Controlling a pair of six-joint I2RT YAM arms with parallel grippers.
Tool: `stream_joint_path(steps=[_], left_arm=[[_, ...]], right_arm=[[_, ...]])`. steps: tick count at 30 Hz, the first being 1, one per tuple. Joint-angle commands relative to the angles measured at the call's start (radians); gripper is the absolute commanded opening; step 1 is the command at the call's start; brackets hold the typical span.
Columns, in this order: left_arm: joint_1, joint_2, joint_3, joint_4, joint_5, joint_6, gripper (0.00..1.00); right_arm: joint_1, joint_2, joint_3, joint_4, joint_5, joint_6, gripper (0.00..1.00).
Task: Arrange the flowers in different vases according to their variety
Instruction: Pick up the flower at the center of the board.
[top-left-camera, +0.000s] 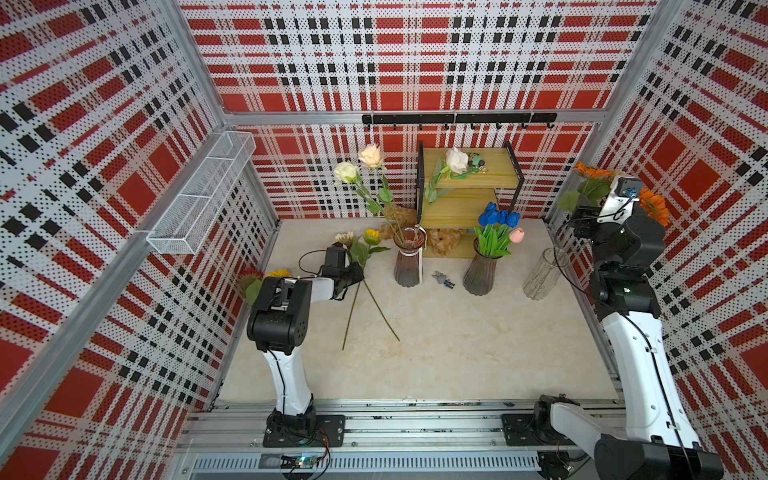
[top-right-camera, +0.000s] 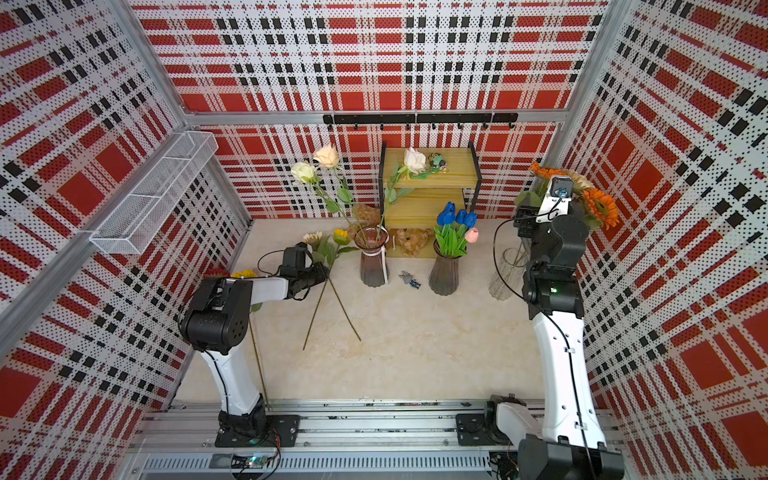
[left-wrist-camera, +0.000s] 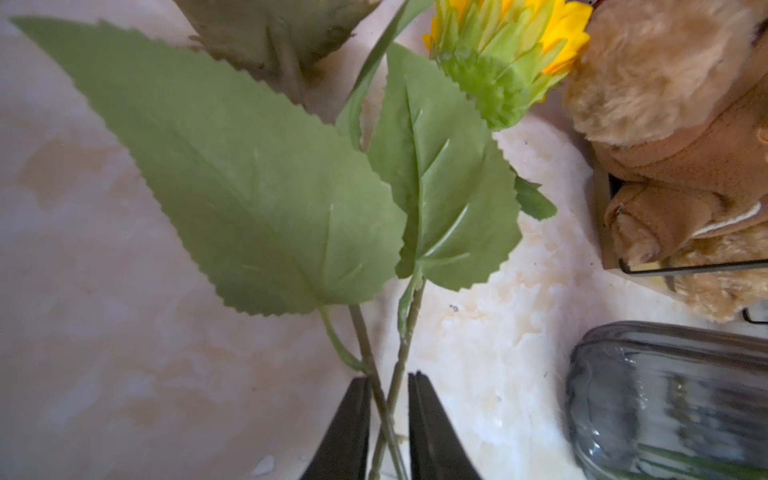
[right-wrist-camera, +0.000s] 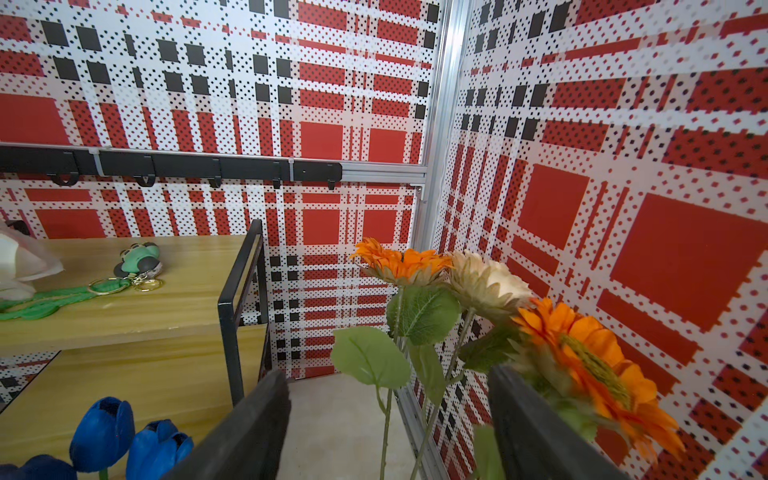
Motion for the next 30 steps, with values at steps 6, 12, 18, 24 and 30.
stream_joint_path(steps=[6,12,18,24,30], left_arm=[[0.006,0.040,-0.004,0.026,0.006,-0.005,0.20],[0.007,0.026,-0.006,0.022,0.001,-0.004,0.00],[0.006,-0.040,-0.016,0.006,-0.009,0.001,0.00],[0.004,-0.125,-0.032,-0.016,-0.012,-0.003,0.00],[0.004,-0.231,-0.066,-0.065,-0.029,-0.006,0.00]], right_arm=[[-0.004,-0.012,0.027,-0.034,-0.021,-0.007,0.81],[-0.004,-0.005,0.036,-0.037,-0.040,0.006,0.82],[0.010,0.000,0.037,-0.042,-0.052,0.016,0.81],[0.073,0.005,0.037,-0.046,-0.023,0.003,0.81],[0.190,0.020,0.072,-0.087,-0.021,0.037,0.82]])
